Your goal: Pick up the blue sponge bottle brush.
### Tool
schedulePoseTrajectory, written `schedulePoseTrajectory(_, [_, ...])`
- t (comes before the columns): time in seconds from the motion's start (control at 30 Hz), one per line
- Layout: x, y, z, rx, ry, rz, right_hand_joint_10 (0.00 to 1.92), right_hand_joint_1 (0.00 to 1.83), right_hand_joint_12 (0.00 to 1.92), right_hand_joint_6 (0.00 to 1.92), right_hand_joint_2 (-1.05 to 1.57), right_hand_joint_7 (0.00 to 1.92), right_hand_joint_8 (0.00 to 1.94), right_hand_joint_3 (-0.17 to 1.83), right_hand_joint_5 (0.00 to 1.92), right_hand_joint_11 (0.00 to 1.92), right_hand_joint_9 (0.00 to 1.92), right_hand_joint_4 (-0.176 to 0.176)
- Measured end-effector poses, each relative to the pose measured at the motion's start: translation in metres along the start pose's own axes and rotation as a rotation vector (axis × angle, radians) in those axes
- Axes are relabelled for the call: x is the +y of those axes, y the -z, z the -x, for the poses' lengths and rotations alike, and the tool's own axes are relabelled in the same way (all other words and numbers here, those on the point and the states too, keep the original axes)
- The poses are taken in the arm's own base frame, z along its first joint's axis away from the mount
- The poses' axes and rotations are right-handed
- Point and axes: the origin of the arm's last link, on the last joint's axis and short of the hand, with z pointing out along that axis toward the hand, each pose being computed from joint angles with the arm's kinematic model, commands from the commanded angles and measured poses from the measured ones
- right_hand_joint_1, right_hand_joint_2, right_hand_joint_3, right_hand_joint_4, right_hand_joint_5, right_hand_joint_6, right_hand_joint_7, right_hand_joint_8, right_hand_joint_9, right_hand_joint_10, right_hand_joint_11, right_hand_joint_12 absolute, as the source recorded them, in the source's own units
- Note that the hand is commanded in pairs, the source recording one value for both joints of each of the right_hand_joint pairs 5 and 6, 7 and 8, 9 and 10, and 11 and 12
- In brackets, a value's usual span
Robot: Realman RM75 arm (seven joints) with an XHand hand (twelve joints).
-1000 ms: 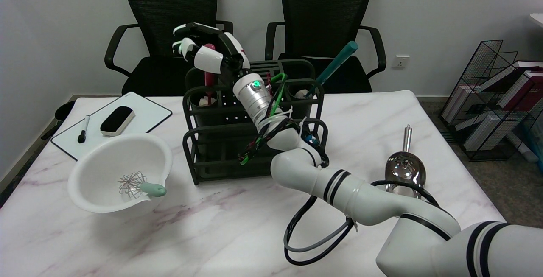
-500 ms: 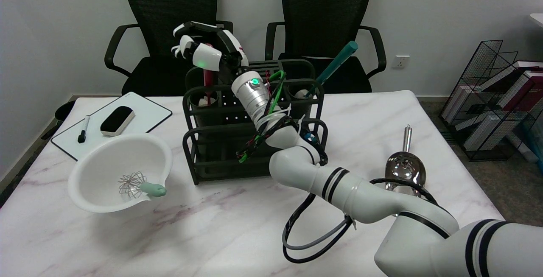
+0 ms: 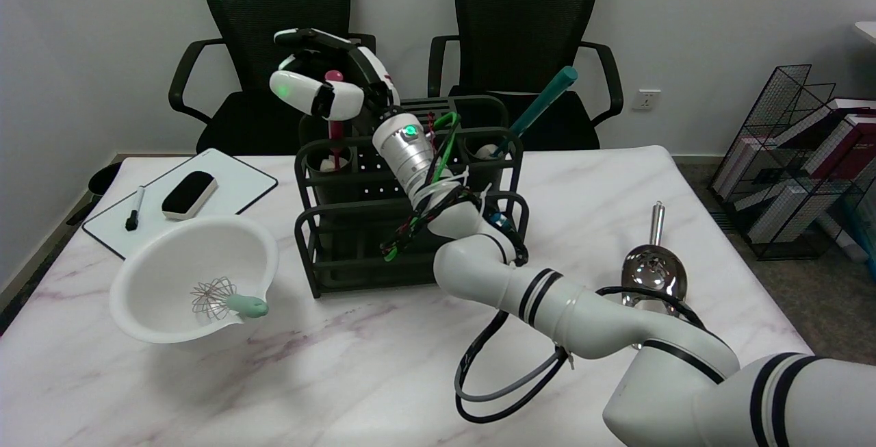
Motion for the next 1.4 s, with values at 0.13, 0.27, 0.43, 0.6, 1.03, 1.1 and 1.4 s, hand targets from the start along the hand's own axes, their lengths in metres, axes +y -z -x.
schedulePoseTrajectory(0.13, [-0.0002, -0.0002, 0.0001, 0.000, 0.008, 0.000, 1.07, 1.13, 0.84, 1.28, -0.06, 1.18, 1.18, 0.98, 1.28, 0.84, 1.07, 0.000])
schedulePoseTrajectory(0.27, [0.0000, -0.0006, 0.0003, -0.001, 0.018, 0.002, 1.08, 1.10, 0.84, 1.63, -0.01, 1.27, 1.27, 1.03, 1.63, 0.84, 1.08, 0.000])
schedulePoseTrajectory(0.43, [0.0004, -0.0009, 0.0004, -0.001, 0.028, 0.005, 1.16, 1.09, 0.90, 1.71, 0.02, 1.40, 1.40, 1.02, 1.71, 0.90, 1.16, 0.000])
schedulePoseTrajectory(0.6, [0.0010, -0.0010, 0.0008, -0.003, 0.034, 0.010, 1.38, 1.09, 1.14, 1.73, 0.07, 1.60, 1.60, 0.98, 1.73, 1.14, 1.38, 0.000])
schedulePoseTrajectory(1.03, [0.0021, -0.0013, 0.0024, -0.005, 0.038, 0.017, 1.61, 1.05, 1.40, 1.91, 0.40, 1.80, 1.80, 0.86, 1.91, 1.40, 1.61, 0.000])
schedulePoseTrajectory(1.1, [0.0023, -0.0014, 0.0027, -0.006, 0.039, 0.019, 1.64, 1.05, 1.44, 1.92, 0.51, 1.82, 1.82, 0.85, 1.92, 1.44, 1.64, 0.000])
schedulePoseTrajectory(1.4, [0.0024, -0.0019, 0.0037, -0.009, 0.053, 0.023, 1.71, 1.05, 1.62, 1.92, 1.04, 1.86, 1.86, 0.93, 1.92, 1.62, 1.71, 0.000])
